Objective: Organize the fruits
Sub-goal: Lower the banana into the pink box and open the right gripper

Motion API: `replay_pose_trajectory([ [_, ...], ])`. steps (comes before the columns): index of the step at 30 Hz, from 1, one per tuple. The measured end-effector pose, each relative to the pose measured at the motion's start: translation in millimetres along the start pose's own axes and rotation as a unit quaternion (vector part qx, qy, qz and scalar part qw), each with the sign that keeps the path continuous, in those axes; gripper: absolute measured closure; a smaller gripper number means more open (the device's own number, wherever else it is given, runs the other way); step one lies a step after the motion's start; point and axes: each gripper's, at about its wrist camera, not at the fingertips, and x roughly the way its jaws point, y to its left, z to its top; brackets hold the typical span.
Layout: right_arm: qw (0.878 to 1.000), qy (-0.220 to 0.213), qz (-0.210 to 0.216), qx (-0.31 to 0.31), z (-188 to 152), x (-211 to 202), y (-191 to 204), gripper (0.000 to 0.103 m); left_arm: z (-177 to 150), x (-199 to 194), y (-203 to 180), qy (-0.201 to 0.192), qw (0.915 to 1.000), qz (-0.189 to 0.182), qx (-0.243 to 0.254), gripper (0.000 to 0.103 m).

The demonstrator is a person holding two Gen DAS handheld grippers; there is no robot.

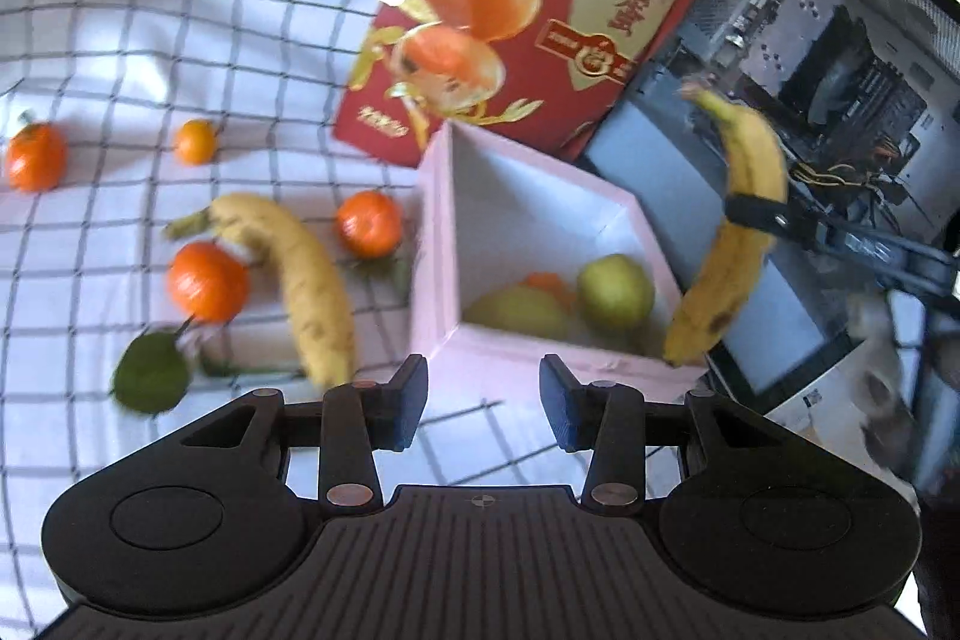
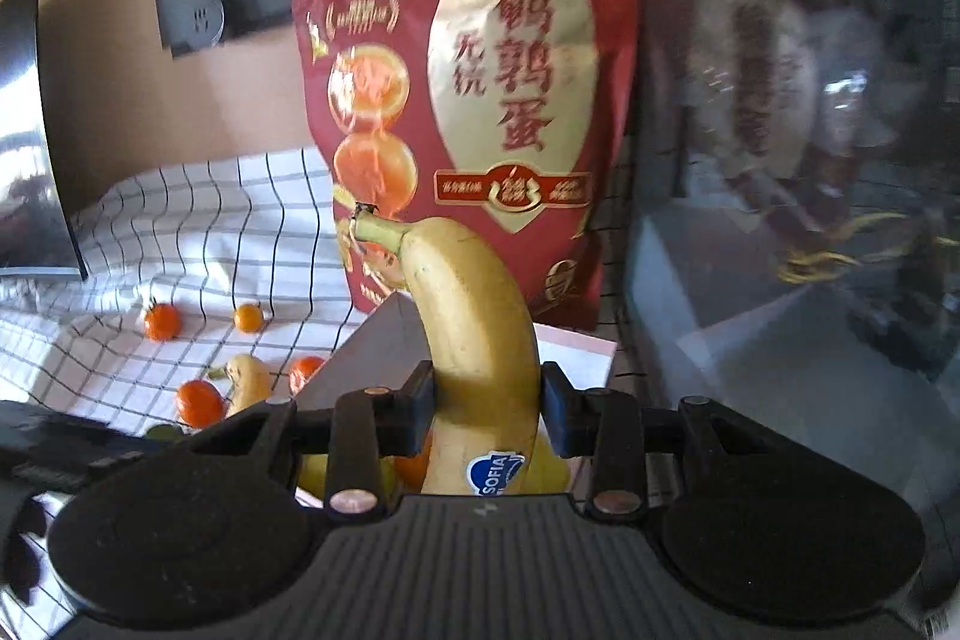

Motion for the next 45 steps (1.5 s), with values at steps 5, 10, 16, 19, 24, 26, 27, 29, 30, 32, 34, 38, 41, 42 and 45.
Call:
replay_pose_trajectory([
  [5,1.000,0.015,0.005,-0.010,9,32,5,0.067,-12,-12,23,0.000,0.9992,0.020,-0.035,0.058],
  [10,0.999,0.036,0.004,-0.010,13,62,9,0.067,-18,-21,43,-0.008,0.9973,0.035,-0.065,0.058],
  [16,0.999,0.040,0.003,0.001,12,73,10,0.067,-22,-29,57,-0.008,0.9956,0.047,-0.081,0.058],
  [19,1.000,0.024,0.010,0.004,13,62,11,0.067,-23,-30,58,-0.007,0.9953,0.048,-0.083,0.058],
  [24,1.000,0.001,0.005,0.006,15,51,14,0.067,-23,-24,50,0.002,0.9967,0.035,-0.073,0.058],
  [26,1.000,0.002,0.002,0.012,15,53,14,0.067,-22,-23,46,0.005,0.9974,0.029,-0.067,0.058],
  [27,1.000,0.004,0.002,0.014,15,53,15,0.067,-22,-23,45,0.005,0.9976,0.027,-0.064,0.058],
  [29,1.000,0.006,0.005,0.013,14,51,15,0.067,-23,-25,44,0.006,0.9978,0.024,-0.061,0.058],
  [30,1.000,0.008,0.007,0.010,14,49,15,0.067,-24,-26,44,0.005,0.9978,0.025,-0.061,0.058],
  [32,1.000,0.014,0.007,0.000,14,46,16,0.067,-25,-28,47,0.003,0.9974,0.027,-0.066,0.058],
  [34,0.999,0.029,0.002,-0.015,13,46,18,0.067,-25,-29,50,0.001,0.9969,0.030,-0.073,0.058],
  [38,0.998,0.056,-0.006,-0.035,8,54,18,0.067,-28,-35,56,-0.004,0.9961,0.032,-0.082,0.058],
  [41,0.996,0.085,0.005,-0.032,3,63,16,0.067,-30,-39,62,-0.008,0.9952,0.036,-0.091,0.058],
  [42,0.995,0.095,0.009,-0.030,2,68,16,0.067,-31,-40,64,-0.009,0.9948,0.037,-0.094,0.058],
  [45,0.993,0.111,0.009,-0.024,2,85,17,0.067,-34,-43,70,-0.010,0.9937,0.042,-0.103,0.058],
])
